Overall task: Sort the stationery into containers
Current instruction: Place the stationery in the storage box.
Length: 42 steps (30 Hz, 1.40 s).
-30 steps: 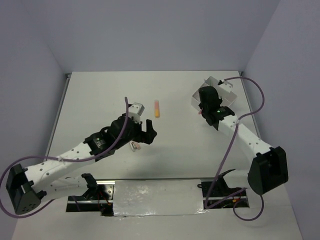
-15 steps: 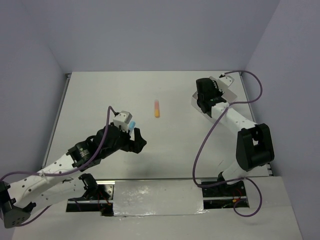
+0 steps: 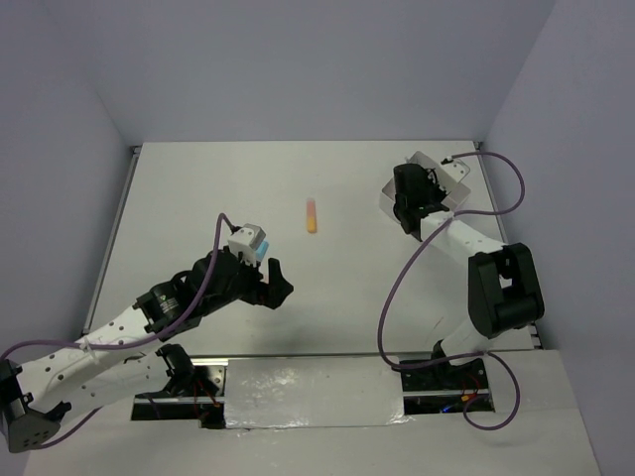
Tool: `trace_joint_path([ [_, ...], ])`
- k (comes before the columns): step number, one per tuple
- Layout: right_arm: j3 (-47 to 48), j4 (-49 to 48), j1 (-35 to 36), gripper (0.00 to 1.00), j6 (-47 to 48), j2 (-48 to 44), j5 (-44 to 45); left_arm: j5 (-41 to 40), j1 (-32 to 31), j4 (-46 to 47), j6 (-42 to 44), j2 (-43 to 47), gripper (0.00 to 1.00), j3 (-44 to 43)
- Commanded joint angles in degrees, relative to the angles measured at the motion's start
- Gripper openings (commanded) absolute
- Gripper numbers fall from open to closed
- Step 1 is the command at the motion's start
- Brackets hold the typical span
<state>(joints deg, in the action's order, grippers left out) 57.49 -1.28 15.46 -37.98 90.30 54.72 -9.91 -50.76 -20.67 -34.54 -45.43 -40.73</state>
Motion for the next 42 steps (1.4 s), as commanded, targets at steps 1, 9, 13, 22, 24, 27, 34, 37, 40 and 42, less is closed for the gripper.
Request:
trace_joint_path([
  [1,-1.3,-1.9,-0.7,0.00,-0.3,-1.0,2.9,1.2,-0.3,2.4,1.0,0.6,0.99,-0.8],
  [9,-0.9,0.5,-1.1,0.02,-0.3,0.7,3.8,2.1,-0.2,1.9,1.3,1.0,1.00,-1.6],
  [13,0.6,3.1,-1.2,0.08,-0.3,2.3,4.6,2.7,-0.2,2.4,1.4,2.2,0.99,-1.1],
  [22,-0.1,3.8,-1.1,0.43,-0.3,0.6,1.6,2.0,-0.2,1.8,1.3,0.9,0.99,-1.9],
  [24,-0.1,4.2,-1.1,0.50,-0.3,-0.1,0.8,2.0,-0.2,1.7,1.2,0.6,0.99,-1.9],
  [27,0.2,5.2,-0.7,0.53,-0.3,-1.3,0.1,1.2,-0.2,1.2,0.7,0.3,0.99,-1.9],
  [34,3.4,12.3,1.7,0.61,-0.3,-11.1,-13.1,-8.3,0.0,-3.9,-4.2,-7.6,0.99,-7.1],
  [37,5.7,19.2,4.0,0.70,-0.3,-15.0,-21.9,-10.3,0.4,-4.1,-4.4,-14.0,0.99,-10.7],
  [40,7.5,25.2,8.5,0.71,-0.3,-18.1,-26.2,-11.7,2.9,-5.3,-6.3,-19.9,0.99,-14.4],
  [42,6.6,27.7,10.9,0.71,-0.3,-20.6,-30.0,-12.3,4.5,-6.9,-7.6,-23.6,0.99,-16.4],
])
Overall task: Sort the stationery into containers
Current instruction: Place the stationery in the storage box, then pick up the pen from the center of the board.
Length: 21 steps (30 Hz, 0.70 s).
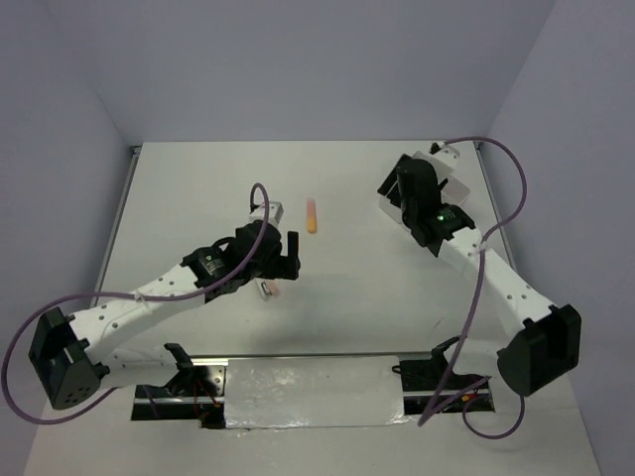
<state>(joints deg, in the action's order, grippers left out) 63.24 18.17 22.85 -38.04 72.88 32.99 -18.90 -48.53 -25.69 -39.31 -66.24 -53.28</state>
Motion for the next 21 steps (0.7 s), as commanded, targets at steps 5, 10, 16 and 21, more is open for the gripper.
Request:
trace_joint_path([
  [5,-5.4,8.2,12.6,0.70,-0.3,-8.7,-18.9,-1.3,13.2,-2.7,-0.9,-9.5,0.99,-3.9],
  [10,-12.3,3.3,16.4,0.70,-0.3,-12.8,-25.2,5.9,21.4,2.6,2.0,-17.2,0.95,-2.4],
  [16,-12.4,4.8,22.0,0.69,-0.3,-12.4,-23.0,8.9,22.1,3.8,3.7,-25.3,0.80,-6.2],
  [21,-11.7,5.9,25.7,0.69,-0.3,-13.2,-21.5,5.7,22.3,2.1,2.6,-28.2,0.68,-6.1],
])
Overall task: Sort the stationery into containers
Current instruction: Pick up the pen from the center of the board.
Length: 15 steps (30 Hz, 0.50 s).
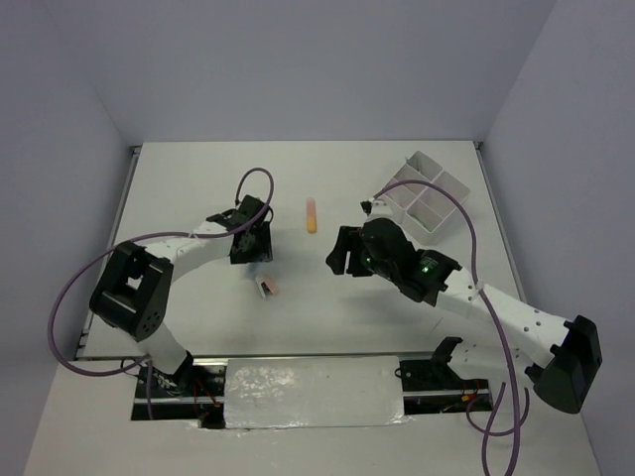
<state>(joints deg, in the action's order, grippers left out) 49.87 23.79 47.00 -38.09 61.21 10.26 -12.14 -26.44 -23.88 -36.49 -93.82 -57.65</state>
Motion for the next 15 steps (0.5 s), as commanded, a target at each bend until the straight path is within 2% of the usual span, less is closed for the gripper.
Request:
trace_joint_path([
  [1,1.6,-0.1,1.9,0.69,-0.2,-1.8,1.2,-1.7,0.2,0.1,-0.5,-0.9,0.68,-1.4],
  [6,1.8,-0.1,3.4,0.69,-0.2,-2.8,1.2,-4.1,1.2,-0.2,-0.9,-2.0,0.68,0.2],
  [11,1.9,-0.3,3.6,0.68,-0.2,-2.8,0.8,-3.1,1.5,0.8,-0.3,-2.9,0.66,1.7],
  [13,1.7,-0.9,3.7,0.68,-0.2,-2.9,0.6,-2.1,1.5,1.4,-0.4,-3.1,0.55,2.6],
  [15,1.7,-1.4,3.9,0.68,-0.2,-3.1,0.3,-2.1,1.5,1.6,-0.7,-3.1,0.51,3.8],
])
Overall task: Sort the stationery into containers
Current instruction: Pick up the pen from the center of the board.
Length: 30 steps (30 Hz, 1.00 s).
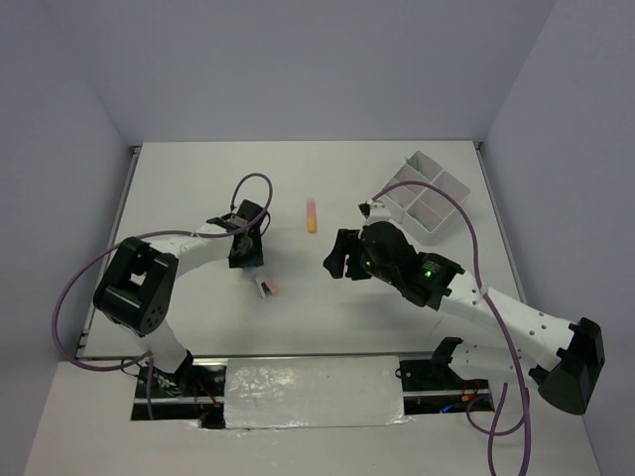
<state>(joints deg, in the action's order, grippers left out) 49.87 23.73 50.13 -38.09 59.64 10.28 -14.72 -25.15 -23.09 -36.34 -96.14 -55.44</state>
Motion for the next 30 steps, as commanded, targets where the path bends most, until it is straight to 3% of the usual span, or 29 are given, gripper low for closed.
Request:
trace_joint_path([
  [1,1.8,-1.4,0.7,0.68,-0.2,-1.5,0.1,0.4,0.2,0.9,-0.9,-1.0,0.51,1.9],
  [4,1.6,-2.3,0.8,0.68,-0.2,-1.6,-1.1,0.0,0.3,1.3,-1.0,-1.6,0.49,2.8],
  [7,0.9,-4.1,0.8,0.68,-0.2,-1.9,-2.7,0.7,0.5,2.0,-0.9,-3.1,0.39,3.3],
  [8,0.5,-5.1,0.8,0.68,-0.2,-2.1,-3.2,1.5,0.6,2.3,-0.8,-3.4,0.25,3.2],
  [11,-0.9,-7.5,0.8,0.69,-0.2,-2.9,-4.7,1.8,0.6,4.3,-1.1,-2.3,0.00,4.1],
  [22,-1.2,-11.9,0.8,0.69,-0.2,-4.9,-2.2,-0.7,-0.3,14.7,-0.1,22.2,0.00,11.9],
  [30,5.8,-11.3,1.1,0.67,-0.2,-0.1,-1.5,2.1,-10.7,32.2,6.4,37.7,0.00,20.5],
])
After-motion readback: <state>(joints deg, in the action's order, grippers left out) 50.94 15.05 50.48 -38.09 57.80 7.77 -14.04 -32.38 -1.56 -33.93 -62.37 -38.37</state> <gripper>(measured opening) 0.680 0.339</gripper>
